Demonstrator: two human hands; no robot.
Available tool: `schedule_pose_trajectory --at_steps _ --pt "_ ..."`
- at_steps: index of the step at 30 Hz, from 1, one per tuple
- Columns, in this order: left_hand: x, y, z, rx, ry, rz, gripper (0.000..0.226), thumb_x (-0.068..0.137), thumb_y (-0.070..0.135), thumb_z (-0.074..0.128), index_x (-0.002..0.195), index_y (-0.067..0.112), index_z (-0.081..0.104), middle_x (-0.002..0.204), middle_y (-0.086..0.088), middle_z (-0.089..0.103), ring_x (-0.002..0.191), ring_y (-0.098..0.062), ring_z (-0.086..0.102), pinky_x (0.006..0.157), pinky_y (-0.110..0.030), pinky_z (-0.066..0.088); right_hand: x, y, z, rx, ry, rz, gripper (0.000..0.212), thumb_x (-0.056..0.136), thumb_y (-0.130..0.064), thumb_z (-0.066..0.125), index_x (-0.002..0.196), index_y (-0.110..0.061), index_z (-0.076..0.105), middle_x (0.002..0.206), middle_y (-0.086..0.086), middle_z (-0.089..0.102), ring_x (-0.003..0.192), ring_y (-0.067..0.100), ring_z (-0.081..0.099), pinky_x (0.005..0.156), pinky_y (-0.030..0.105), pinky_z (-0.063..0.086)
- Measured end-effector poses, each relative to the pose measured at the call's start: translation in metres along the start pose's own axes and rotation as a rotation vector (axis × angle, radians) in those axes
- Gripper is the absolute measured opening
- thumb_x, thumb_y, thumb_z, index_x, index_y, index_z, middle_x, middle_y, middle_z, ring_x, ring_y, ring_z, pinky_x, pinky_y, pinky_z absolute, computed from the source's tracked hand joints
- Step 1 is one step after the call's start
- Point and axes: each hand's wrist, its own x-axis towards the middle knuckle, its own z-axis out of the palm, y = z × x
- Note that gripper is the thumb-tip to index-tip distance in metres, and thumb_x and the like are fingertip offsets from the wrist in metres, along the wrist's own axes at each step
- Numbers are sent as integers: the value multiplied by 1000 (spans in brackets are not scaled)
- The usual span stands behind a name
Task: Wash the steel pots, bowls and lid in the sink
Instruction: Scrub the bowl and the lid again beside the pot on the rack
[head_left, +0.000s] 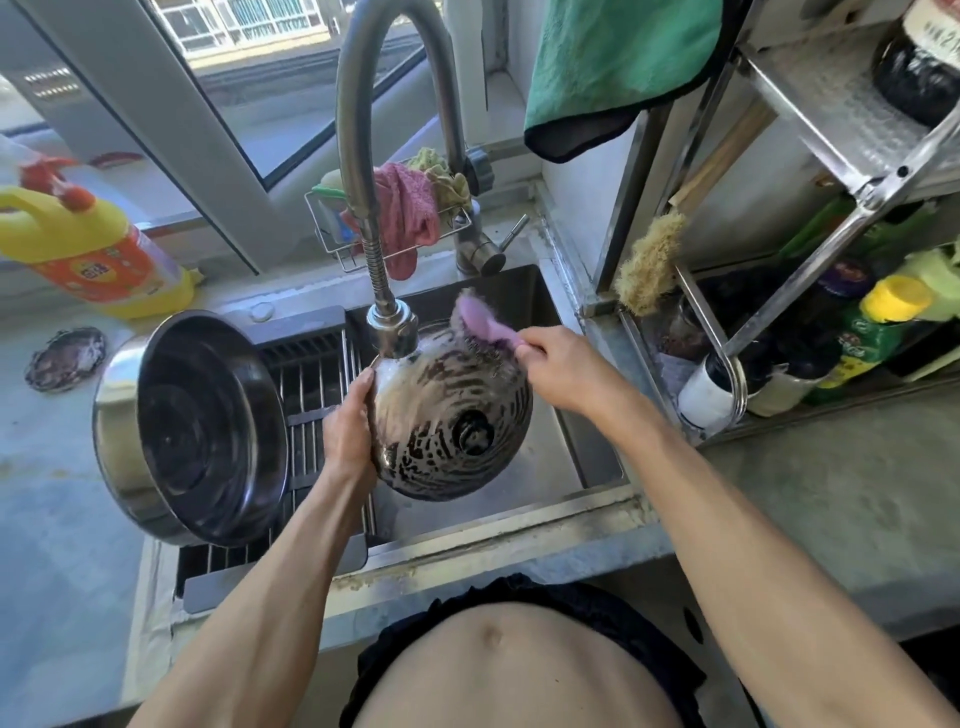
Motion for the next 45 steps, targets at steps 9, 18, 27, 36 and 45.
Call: schedule_pose_trajectory --at_steps 9,18,27,36,45 --pt "-2 2 -7 -257 -97 -23 48 99 42 54 127 6 67 114 -15 75 105 -31 72 88 -43 60 -2 30 4 -16 -4 152 21 103 -30 41 90 -28 57 73 -3 56 70 18 56 52 26 33" --pt "4 4 -6 -457 -64 -163 43 88 43 59 122 20 72 138 -10 66 131 -33 59 112 -54 44 -9 38 14 122 81 135 29 104 -30 42 118 -23 66 87 3 65 73 18 59 62 30 43" --pt "-3 8 14 -566 38 -425 50 88 49 51 119 19 78 117 -14 75 114 -37 67 108 -58 47 -32 45 56 163 189 140 27 104 -25 42 117 -18 65 86 3 61 78 22 56 57 30 39" --pt "-4 24 21 -605 156 -544 42 84 39 60 108 12 81 109 -15 77 104 -38 72 94 -60 56 -51 50 61 70 241 -11 27 103 -25 43 125 -33 56 75 10 68 68 30 64 56 37 50" --pt "-26 40 59 -602 192 -514 60 104 52 30 127 12 68 134 -15 65 125 -39 59 101 -57 47 -64 23 64 -28 291 -26 43 104 -23 42 144 -39 44 55 -8 52 49 17 58 43 32 47"
